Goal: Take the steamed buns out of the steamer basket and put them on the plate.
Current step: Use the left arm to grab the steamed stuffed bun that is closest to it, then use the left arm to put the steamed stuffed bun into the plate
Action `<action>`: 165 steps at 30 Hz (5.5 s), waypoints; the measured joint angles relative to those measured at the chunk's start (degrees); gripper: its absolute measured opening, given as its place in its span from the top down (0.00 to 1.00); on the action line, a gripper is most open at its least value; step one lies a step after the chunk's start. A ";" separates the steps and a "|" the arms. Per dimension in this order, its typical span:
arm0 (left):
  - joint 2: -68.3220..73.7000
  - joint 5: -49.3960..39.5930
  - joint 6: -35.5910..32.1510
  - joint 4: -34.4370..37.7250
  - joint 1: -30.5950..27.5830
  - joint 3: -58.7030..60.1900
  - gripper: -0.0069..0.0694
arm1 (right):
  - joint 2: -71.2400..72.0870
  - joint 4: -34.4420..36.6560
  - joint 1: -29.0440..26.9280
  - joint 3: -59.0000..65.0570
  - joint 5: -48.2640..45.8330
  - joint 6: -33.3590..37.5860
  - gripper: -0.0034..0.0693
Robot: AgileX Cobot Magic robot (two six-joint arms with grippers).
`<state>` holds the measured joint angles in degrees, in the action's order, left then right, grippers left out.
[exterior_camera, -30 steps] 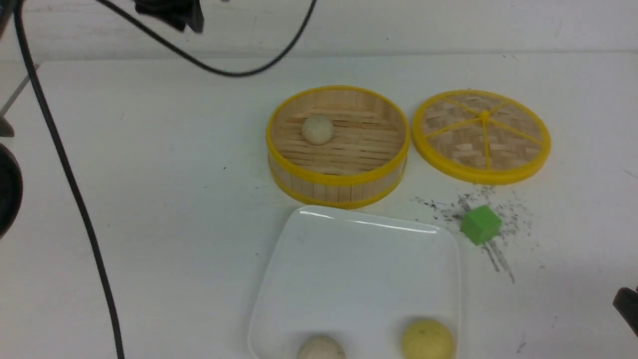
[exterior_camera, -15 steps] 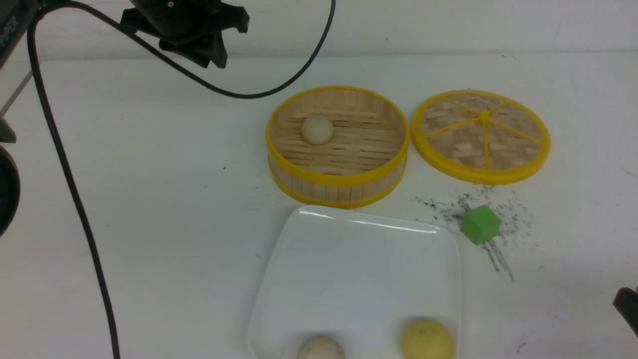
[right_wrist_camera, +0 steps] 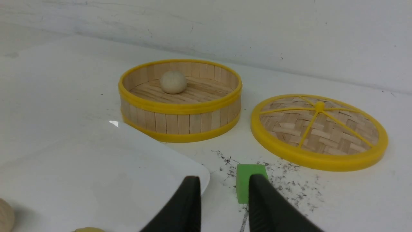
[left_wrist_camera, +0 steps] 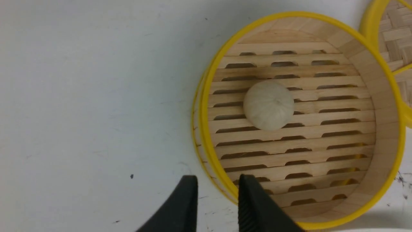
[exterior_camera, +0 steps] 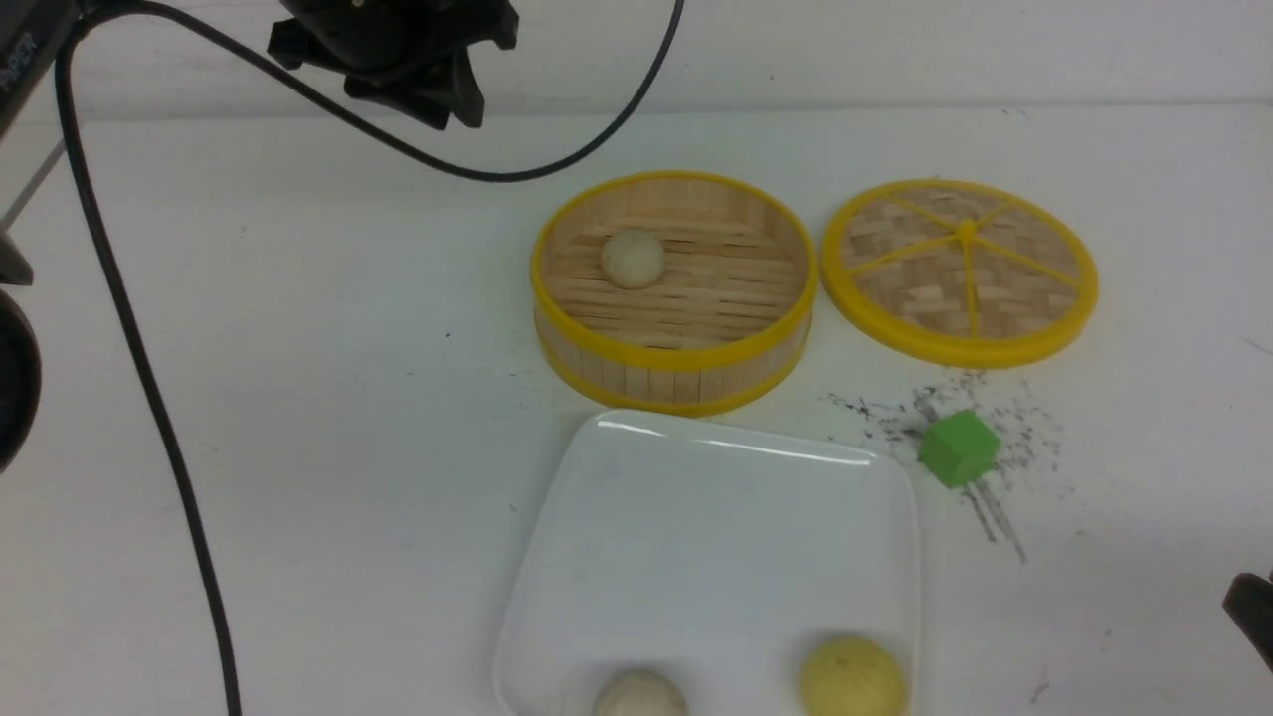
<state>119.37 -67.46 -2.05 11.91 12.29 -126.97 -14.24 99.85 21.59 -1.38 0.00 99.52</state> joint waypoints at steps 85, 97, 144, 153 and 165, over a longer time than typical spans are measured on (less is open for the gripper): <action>14.81 12.86 -28.07 7.93 7.99 0.07 0.36 | 0.00 0.00 0.00 0.00 0.00 0.00 0.62; 17.97 18.51 -28.37 7.99 7.99 0.07 0.36 | 0.00 0.00 0.00 0.00 0.00 0.00 0.62; 3.98 5.11 -23.19 3.58 7.99 0.07 0.88 | 0.00 0.00 0.00 0.00 0.00 0.00 0.62; -6.73 -3.50 -16.88 1.31 7.93 0.07 0.88 | 0.00 0.00 0.00 0.00 0.00 0.00 0.62; -19.19 -3.50 -9.76 6.68 7.93 10.66 0.88 | 0.00 0.00 0.00 0.00 0.00 0.00 0.62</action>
<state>100.18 -70.96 -11.80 18.59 20.22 -116.30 -14.24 99.85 21.59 -1.38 0.00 99.52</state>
